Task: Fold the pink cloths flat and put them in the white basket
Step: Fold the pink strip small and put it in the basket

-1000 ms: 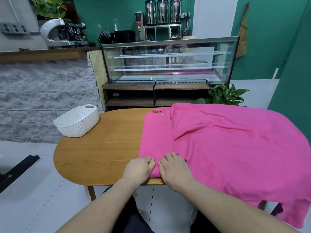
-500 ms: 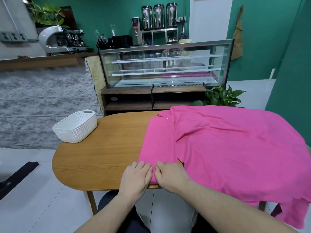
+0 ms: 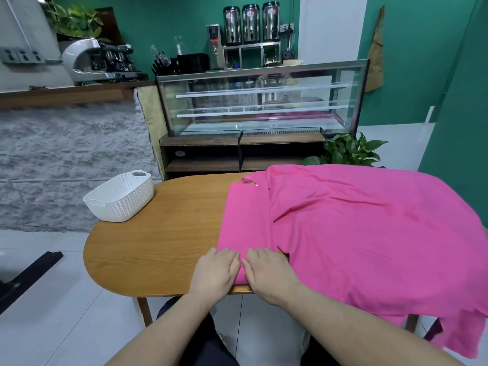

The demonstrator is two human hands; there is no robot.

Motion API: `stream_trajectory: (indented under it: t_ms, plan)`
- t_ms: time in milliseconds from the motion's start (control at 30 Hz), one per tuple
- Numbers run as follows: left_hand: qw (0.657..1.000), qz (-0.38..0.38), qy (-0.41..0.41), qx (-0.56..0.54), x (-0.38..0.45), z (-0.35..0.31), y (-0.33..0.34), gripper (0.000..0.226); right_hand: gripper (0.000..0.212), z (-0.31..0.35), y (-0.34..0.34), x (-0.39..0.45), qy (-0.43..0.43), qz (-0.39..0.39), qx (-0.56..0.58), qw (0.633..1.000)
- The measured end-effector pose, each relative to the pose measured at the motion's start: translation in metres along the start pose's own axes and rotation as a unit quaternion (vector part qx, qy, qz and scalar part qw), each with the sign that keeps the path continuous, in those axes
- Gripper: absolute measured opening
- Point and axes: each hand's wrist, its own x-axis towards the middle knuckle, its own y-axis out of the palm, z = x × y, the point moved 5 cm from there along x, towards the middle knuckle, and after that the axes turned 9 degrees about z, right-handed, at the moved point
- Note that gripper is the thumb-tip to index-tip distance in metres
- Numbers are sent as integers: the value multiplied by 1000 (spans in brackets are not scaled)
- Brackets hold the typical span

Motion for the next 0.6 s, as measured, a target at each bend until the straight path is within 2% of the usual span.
stream_trajectory:
  t_ms: [67, 200, 300, 367, 433, 533, 600]
  plan:
    - [996, -43, 13, 75, -10, -4, 1, 29, 26, -1, 1, 1, 9, 14, 12, 1000]
    - [995, -72, 43, 57, -22, -6, 4, 27, 25, 2, 0, 5, 8, 64, 21, 998]
    - [995, -61, 47, 60, -20, -6, 0, 21, 39, 2, -1, 9, 35, 116, 43, 992]
    - [997, -25, 28, 71, -13, -7, 0, 24, 34, 2, -5, 9, 39, 109, 56, 992]
    - [996, 4, -7, 85, -8, -6, -1, 33, 34, 4, -9, 7, 44, 70, 16, 996]
    - [997, 35, -59, 36, -1, -9, -5, 51, 36, 3, -6, 3, 44, 21, -35, 998]
    - [992, 67, -109, -4, 6, -8, -7, 52, 34, 4, -4, 1, 20, 19, -41, 999]
